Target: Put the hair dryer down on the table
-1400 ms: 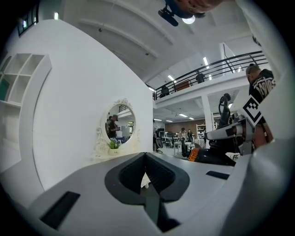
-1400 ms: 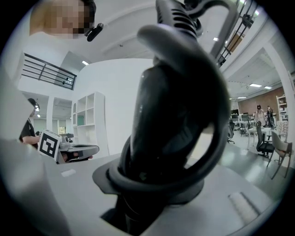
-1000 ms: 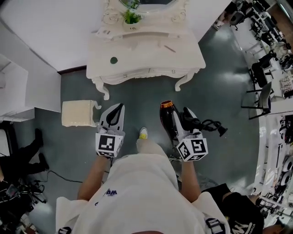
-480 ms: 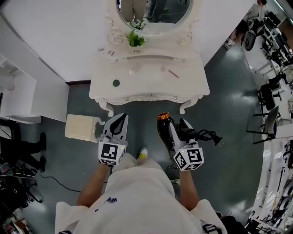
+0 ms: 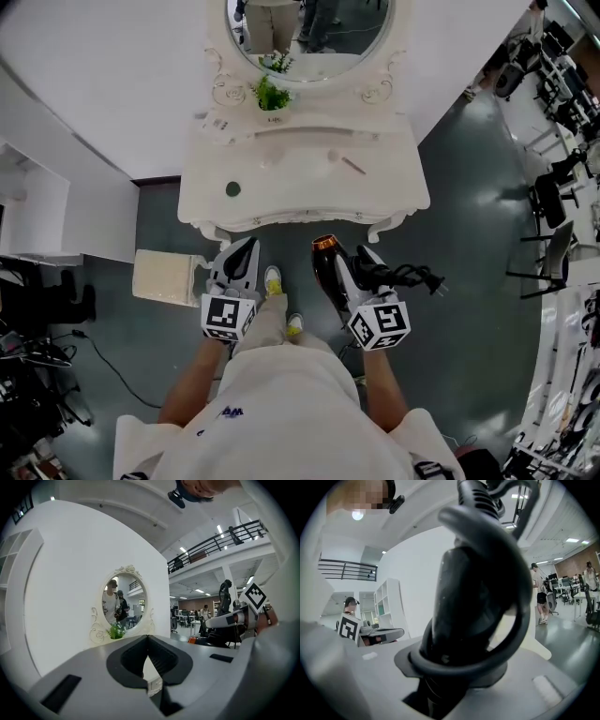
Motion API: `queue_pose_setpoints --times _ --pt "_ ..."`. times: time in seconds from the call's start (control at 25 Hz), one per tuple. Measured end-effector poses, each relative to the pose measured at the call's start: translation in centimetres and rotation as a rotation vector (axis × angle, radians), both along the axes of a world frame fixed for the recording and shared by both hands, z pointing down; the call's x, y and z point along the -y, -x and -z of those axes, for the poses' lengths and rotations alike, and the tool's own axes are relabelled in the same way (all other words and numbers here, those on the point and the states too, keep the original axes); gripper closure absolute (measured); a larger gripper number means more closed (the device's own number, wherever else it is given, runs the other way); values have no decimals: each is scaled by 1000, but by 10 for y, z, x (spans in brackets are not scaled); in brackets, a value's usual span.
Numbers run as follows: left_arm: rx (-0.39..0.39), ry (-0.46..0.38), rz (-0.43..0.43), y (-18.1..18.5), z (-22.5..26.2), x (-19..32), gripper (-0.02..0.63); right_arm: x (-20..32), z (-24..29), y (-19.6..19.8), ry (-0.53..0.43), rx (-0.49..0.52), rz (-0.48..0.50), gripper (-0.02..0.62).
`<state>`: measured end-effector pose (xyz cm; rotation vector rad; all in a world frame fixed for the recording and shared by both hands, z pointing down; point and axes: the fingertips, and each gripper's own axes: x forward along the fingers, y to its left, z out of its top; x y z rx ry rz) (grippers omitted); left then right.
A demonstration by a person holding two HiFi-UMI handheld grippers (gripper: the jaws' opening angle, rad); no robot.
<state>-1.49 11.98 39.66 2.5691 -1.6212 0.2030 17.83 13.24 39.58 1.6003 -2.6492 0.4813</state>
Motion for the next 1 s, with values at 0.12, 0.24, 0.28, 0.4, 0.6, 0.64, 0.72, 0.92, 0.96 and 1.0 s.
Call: queue_pose_setpoints --times 0.12,0.24,0.28,0.4,0.6,0.64,0.72,0.92,0.96,1.0 --pt "0 -3 -7 0 -3 30 598 29 3 6 -11 -2 -1 388" --pt "-9 -6 -18 2 -4 65 598 62 4 14 -13 -7 -4 388" --pt "-11 -6 -21 4 -4 77 598 73 4 18 -11 -6 -4 388" --pt "-17 -6 -26 8 -3 106 598 100 7 26 -4 -8 0 388" --pt "-23 -4 -30 20 0 147 598 144 11 40 2 -13 6 388" --pt "-24 -1 -29 23 -1 154 598 152 10 44 6 -14 5 388" --pt "-33 8 -25 29 -4 166 598 165 9 50 14 -19 7 388" --pt "-50 28 -26 43 -16 194 598 197 -1 64 37 -26 6 388" --pt "-55 28 -29 44 -17 198 598 203 -3 66 42 -27 3 388" --pt "-59 27 -34 46 -18 202 598 209 -5 69 47 -29 0 388"
